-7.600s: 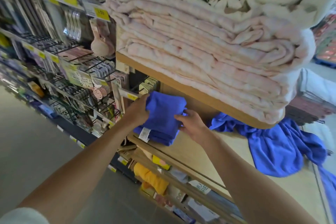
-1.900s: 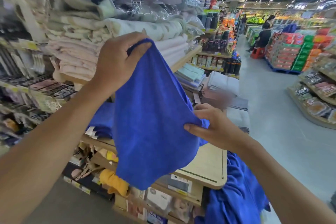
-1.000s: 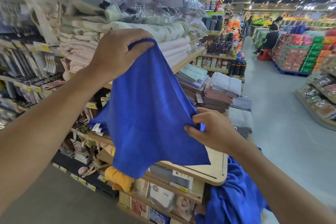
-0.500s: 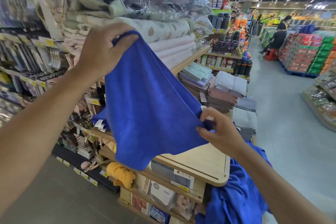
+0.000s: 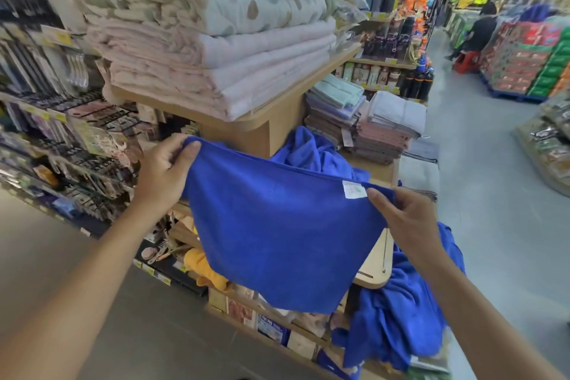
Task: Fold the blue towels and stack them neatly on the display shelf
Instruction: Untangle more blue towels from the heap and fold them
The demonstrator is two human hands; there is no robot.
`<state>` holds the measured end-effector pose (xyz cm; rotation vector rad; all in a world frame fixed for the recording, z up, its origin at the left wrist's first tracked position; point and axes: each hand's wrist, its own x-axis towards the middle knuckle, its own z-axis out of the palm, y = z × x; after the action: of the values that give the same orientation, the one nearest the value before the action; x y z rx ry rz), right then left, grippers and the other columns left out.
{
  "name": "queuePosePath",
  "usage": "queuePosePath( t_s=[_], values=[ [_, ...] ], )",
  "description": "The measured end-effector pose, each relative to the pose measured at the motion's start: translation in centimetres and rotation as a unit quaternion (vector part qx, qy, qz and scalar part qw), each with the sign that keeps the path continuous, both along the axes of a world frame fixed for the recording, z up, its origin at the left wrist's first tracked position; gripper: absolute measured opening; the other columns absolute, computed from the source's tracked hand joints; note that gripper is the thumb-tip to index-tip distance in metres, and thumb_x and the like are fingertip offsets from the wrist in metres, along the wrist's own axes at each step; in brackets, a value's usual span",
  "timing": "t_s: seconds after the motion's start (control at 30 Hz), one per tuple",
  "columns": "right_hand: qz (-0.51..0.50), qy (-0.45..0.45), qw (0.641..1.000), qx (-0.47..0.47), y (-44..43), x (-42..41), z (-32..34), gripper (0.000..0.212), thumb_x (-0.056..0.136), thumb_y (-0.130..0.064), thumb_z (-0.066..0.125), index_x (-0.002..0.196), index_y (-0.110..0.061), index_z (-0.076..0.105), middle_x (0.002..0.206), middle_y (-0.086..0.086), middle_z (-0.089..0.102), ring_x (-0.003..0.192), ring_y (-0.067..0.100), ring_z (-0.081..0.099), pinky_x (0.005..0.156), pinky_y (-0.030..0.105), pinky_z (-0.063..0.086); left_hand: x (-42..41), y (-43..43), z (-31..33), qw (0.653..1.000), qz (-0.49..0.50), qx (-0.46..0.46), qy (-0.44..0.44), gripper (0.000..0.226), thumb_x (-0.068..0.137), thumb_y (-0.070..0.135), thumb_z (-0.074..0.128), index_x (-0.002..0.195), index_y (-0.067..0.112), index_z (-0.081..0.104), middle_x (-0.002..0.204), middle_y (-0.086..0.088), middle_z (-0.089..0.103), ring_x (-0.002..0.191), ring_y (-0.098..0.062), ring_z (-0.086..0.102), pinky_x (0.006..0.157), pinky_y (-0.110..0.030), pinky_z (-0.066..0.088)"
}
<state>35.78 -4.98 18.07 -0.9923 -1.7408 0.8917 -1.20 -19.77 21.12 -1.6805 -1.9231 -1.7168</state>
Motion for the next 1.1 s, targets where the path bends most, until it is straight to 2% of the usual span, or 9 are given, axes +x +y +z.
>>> queuePosePath(
  t_s=[0.1,0.2,0.3,0.4,0.53,0.8,0.9,0.97,1.1],
  values=[
    [0.068,0.023,0.997,-0.033,-1.2,1.5,0.4,0.087,0.076,-0.071,0.073,0.077,0.014,0.058,0.069,0.003,0.044,0.068,0.016,0.039,0.063,0.037,0.032,-0.4,-1.9,-0.6,0.998,-0.011,0.040,-0.052,0.018,0.100,0.046,0.051,0.091,0.039,0.066,0.068,0.012,0.058,0.060,0.005,0.047,0.052,-0.021,0.034],
    [0.111,0.052,0.992,-0.044,-2.0,2.9,0.8,0.084,0.071,-0.075,0.074,0.079,0.008,0.064,0.075,0.003,0.052,0.074,0.015,0.044,0.065,0.035,0.036,-1.6,-3.3,-0.8,0.996,-0.003,0.065,-0.065,0.019,0.102,0.044,0.052,0.091,0.041,0.066,0.068,0.022,0.059,0.059,0.009,0.048,0.050,-0.017,0.034],
    [0.093,0.027,0.993,-0.075,-1.9,2.3,-0.9,0.048,0.077,-0.056,0.075,0.084,-0.009,0.073,0.074,0.004,0.055,0.073,0.014,0.046,0.064,0.035,0.039,-2.0,-2.4,-3.0,0.998,0.000,-0.007,-0.056,0.017,0.097,0.049,0.053,0.094,0.041,0.068,0.076,0.018,0.066,0.068,0.008,0.053,0.060,-0.014,0.040],
    [0.108,-0.017,0.979,-0.171,-0.8,1.2,-4.7,0.013,0.094,-0.024,0.069,0.089,-0.026,0.081,0.073,0.006,0.060,0.070,0.015,0.048,0.065,0.032,0.041,-2.6,-0.6,-7.4,0.995,-0.001,-0.092,-0.030,0.039,0.095,0.056,0.052,0.089,0.019,0.064,0.078,0.000,0.063,0.070,-0.003,0.054,0.065,-0.022,0.042],
    [0.114,-0.059,0.964,-0.234,0.1,0.7,-9.2,0.043,0.100,0.003,0.057,0.083,-0.028,0.081,0.054,-0.009,0.042,0.046,0.005,0.032,0.044,0.013,0.031,-3.9,1.3,-11.5,0.989,-0.016,-0.145,-0.031,0.041,0.098,0.058,0.048,0.075,0.024,0.050,0.065,0.001,0.050,0.061,-0.004,0.045,0.062,-0.037,0.037],
    [-0.050,-0.065,0.970,-0.231,5.8,-1.4,-8.1,0.022,0.097,-0.025,0.068,0.076,-0.026,0.075,0.055,-0.002,0.056,0.040,0.010,0.056,0.039,0.017,0.041,-6.5,9.9,-10.5,0.975,-0.001,-0.222,0.030,0.035,0.095,0.065,0.042,0.073,0.039,0.053,0.064,0.016,0.056,0.057,-0.007,0.052,0.052,-0.035,0.034],
    [-0.086,-0.035,0.966,-0.241,9.6,-3.1,-6.2,0.017,0.098,-0.024,0.067,0.092,-0.009,0.072,0.068,-0.002,0.058,0.049,0.012,0.066,0.044,0.020,0.051,-7.6,16.0,-9.5,0.966,-0.032,-0.253,-0.045,0.042,0.095,0.056,0.048,0.082,0.020,0.064,0.074,-0.006,0.068,0.074,-0.023,0.066,0.065,-0.041,0.046],
    [-0.108,-0.013,0.964,-0.241,11.9,-4.2,-5.1,0.016,0.099,-0.022,0.066,0.092,-0.008,0.070,0.077,0.003,0.062,0.051,0.010,0.069,0.046,0.020,0.053,-8.2,19.8,-9.4,0.954,-0.041,-0.279,-0.098,0.042,0.098,0.047,0.050,0.074,0.015,0.060,0.059,-0.014,0.062,0.057,-0.022,0.066,0.064,-0.036,0.046],
    [-0.147,0.003,0.960,-0.239,15.3,-5.8,-4.7,0.014,0.100,-0.021,0.064,0.101,-0.008,0.066,0.086,0.005,0.064,0.056,0.009,0.072,0.049,0.021,0.057,-9.3,26.2,-11.3,0.904,-0.069,-0.396,-0.142,0.030,0.105,0.013,0.048,0.076,0.015,0.055,0.042,0.008,0.058,0.043,-0.003,0.055,0.049,-0.015,0.042]
  ],
)
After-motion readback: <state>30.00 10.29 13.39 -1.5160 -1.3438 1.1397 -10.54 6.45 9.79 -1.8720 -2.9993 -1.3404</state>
